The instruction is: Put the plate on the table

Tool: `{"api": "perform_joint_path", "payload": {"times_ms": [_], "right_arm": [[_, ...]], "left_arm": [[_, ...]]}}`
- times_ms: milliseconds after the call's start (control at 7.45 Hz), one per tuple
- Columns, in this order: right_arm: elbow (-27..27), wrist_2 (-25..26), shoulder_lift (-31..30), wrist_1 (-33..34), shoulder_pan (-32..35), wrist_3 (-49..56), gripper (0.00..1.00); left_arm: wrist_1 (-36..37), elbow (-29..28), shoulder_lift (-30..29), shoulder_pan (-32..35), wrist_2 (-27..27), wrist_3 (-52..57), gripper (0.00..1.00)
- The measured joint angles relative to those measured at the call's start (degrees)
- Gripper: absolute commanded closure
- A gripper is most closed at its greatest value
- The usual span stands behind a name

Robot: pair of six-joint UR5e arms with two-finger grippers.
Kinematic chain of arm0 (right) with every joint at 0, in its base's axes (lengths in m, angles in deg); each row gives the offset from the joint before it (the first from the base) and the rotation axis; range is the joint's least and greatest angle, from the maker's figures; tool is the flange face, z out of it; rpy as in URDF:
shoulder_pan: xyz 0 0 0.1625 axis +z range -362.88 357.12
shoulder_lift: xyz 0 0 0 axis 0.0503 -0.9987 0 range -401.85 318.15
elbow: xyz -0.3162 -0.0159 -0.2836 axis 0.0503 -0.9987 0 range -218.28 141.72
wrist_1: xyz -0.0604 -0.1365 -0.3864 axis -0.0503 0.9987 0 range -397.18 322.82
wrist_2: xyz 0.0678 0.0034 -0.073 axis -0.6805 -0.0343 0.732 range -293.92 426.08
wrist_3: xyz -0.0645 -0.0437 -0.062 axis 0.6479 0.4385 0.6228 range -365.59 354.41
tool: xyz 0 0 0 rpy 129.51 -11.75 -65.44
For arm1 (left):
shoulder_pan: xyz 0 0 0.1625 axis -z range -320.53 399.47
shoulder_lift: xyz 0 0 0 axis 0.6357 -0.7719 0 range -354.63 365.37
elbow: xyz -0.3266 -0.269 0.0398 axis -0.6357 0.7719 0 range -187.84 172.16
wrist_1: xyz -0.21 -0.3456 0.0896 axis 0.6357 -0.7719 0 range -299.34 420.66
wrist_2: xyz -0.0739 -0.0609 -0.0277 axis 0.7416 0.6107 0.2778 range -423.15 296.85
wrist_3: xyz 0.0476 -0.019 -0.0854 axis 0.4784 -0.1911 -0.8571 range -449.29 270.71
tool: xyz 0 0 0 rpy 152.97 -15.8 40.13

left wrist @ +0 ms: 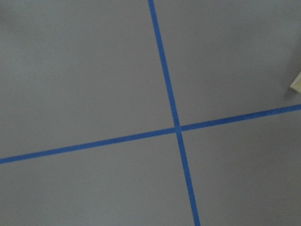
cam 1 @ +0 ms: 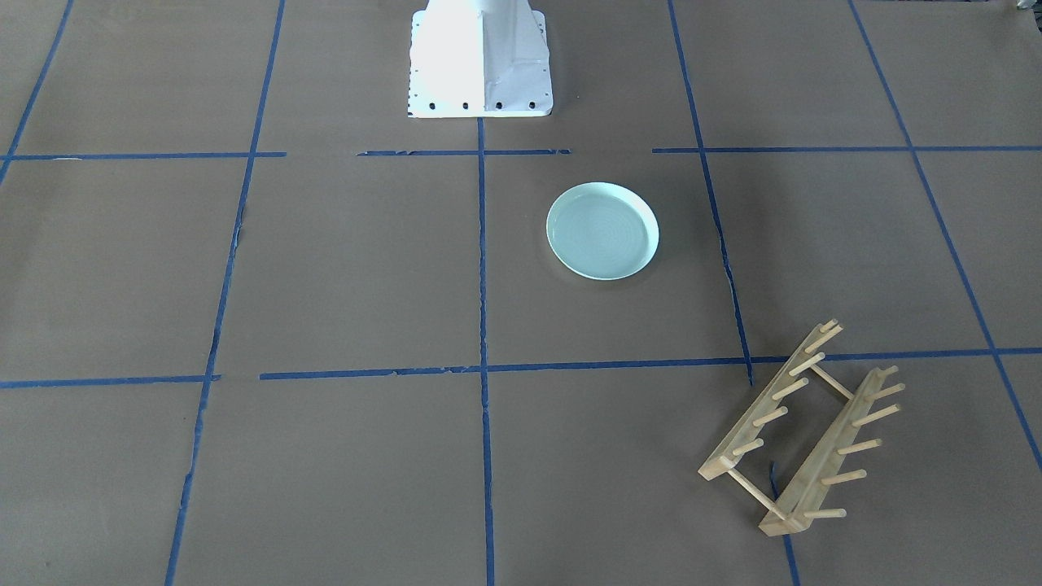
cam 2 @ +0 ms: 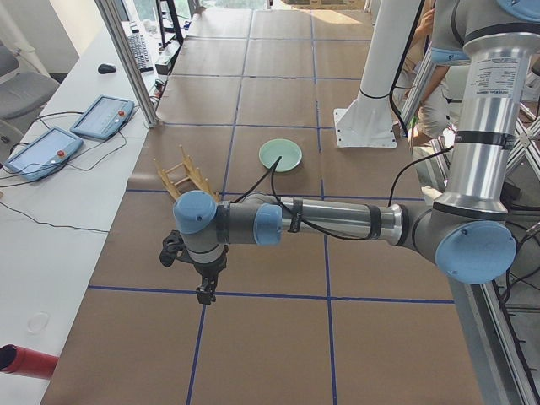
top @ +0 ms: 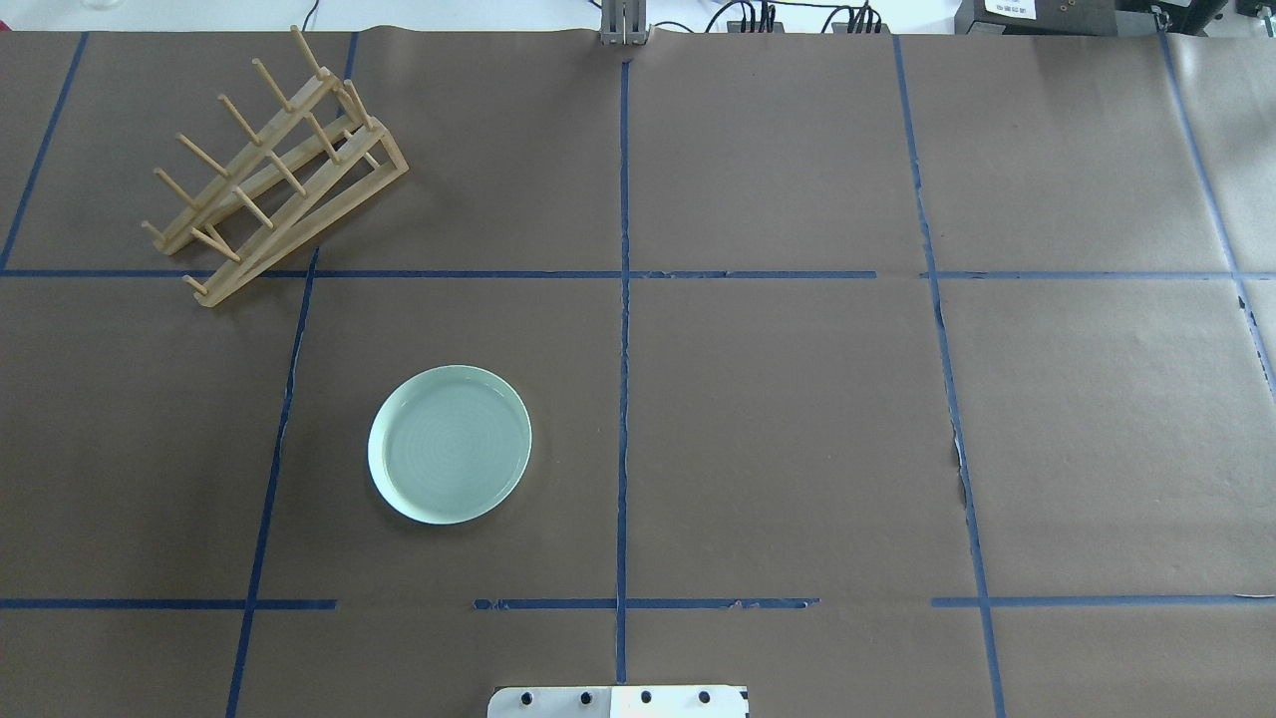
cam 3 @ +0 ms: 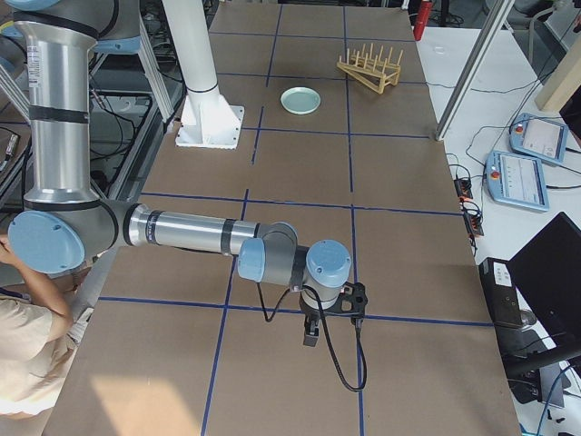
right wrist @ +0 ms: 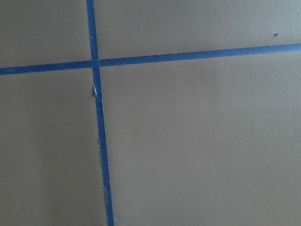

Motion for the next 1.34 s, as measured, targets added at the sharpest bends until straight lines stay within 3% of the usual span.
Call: {"api": "perform_joint_path", "payload": {"times_ms": [402, 1341], "right_arm": [[0.0, 0.0, 0.0, 0.0, 0.0, 0.0, 0.0], [0.0, 0.0, 0.0, 0.0, 0.0, 0.0, 0.0]], "left_arm": [[0.2, 0.5, 0.8, 1.0, 2.7, 0.0, 0.0], [0.3, 4.5, 0.8, 1.0, 3.1, 0.1, 0.0]]}}
